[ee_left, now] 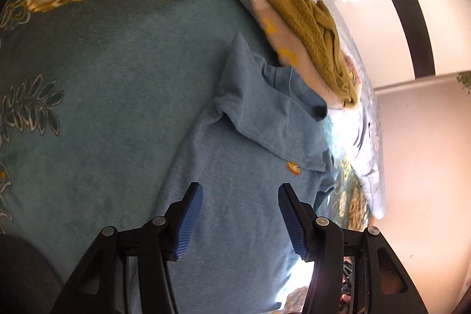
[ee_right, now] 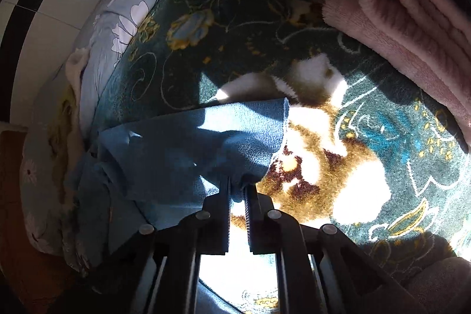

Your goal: Fold clothes

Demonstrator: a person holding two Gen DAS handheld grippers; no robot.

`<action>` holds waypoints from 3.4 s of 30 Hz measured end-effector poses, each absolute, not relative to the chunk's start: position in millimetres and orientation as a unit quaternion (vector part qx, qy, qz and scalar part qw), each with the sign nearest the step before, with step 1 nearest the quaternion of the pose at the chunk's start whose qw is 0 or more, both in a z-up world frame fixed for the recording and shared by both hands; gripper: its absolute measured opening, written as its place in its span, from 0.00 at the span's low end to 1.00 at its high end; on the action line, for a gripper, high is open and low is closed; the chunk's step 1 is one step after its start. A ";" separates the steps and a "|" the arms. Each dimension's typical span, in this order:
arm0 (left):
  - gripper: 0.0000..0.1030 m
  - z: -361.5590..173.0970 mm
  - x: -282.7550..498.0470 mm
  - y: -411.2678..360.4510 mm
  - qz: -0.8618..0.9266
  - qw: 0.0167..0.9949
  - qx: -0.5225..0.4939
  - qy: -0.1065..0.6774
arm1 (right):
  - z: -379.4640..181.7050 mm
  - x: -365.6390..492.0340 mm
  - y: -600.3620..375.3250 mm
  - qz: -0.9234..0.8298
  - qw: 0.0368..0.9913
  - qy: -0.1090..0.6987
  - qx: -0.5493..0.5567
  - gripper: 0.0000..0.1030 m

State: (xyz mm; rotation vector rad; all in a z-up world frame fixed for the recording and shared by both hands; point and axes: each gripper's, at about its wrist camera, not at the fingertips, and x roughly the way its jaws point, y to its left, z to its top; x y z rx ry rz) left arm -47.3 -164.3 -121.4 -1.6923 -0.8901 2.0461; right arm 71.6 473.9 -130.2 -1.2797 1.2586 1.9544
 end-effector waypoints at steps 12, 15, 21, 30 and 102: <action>0.57 -120.7 -62.7 -178.7 0.731 0.163 -0.588 -0.305 | -15.6 -26.4 472.4 0.822 0.224 0.316 -0.418 0.07; 0.58 -136.5 -76.3 -165.0 0.756 0.136 -0.597 -0.233 | 8.0 -47.2 456.5 0.840 0.199 0.290 -0.414 0.07; 0.58 -169.2 -109.4 -128.8 0.757 0.137 -0.618 -0.163 | 54.8 -88.9 423.7 0.871 0.146 0.237 -0.403 0.07; 0.58 -181.5 -120.2 -156.7 0.787 0.022 -0.586 -0.193 | 58.6 -163.5 274.9 0.893 -0.024 0.121 -0.434 0.07; 0.06 -196.8 68.9 -194.2 0.616 0.159 -0.725 -0.265 | -168.0 93.4 352.2 0.689 -0.024 0.380 -0.617 0.05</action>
